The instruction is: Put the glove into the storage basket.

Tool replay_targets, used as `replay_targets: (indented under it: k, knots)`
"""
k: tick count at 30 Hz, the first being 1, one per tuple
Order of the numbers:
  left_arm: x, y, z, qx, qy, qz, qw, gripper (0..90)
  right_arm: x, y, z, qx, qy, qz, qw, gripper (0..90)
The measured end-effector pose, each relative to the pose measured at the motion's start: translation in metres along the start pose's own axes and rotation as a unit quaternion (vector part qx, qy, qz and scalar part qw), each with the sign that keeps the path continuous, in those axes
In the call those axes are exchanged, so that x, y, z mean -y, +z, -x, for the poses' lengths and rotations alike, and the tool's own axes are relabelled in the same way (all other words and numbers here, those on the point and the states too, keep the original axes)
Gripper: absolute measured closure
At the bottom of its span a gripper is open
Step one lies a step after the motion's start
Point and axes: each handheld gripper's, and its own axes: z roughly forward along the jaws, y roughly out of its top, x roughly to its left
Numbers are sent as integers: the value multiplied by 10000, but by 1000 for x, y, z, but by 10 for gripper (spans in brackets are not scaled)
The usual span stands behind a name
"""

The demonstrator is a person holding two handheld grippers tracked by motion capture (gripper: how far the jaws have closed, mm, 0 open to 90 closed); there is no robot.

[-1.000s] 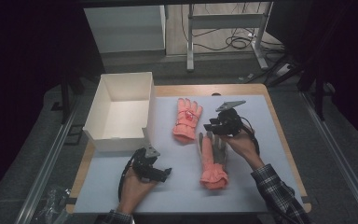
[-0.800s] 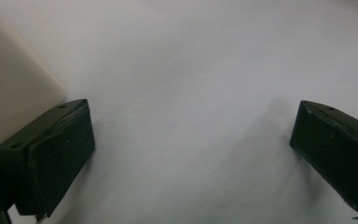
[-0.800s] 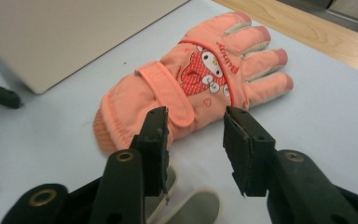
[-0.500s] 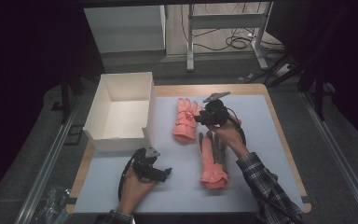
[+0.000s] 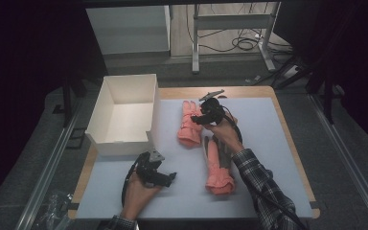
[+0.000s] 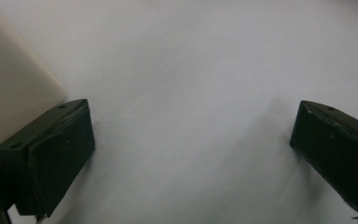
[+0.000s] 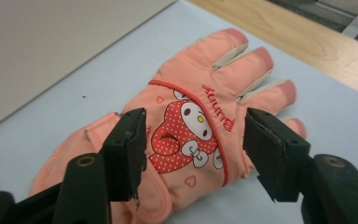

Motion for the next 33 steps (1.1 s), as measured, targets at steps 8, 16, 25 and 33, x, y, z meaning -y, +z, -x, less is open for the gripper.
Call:
replay_targets:
  k: [8,16,25,33]
  knots:
    - [0,0,0,4,-4,6,10000,0,0,28,8,95,41,-317,9994,326]
    - [0,0,0,4,-5,9,10000,0,4,41,11,-391,354,-466,9975,657]
    - [0,0,0,4,-4,8,10000,0,0,34,4,-232,168,-568,9980,857]
    - [0,0,0,3,-4,8,10000,0,-7,19,4,-323,225,-480,9981,863]
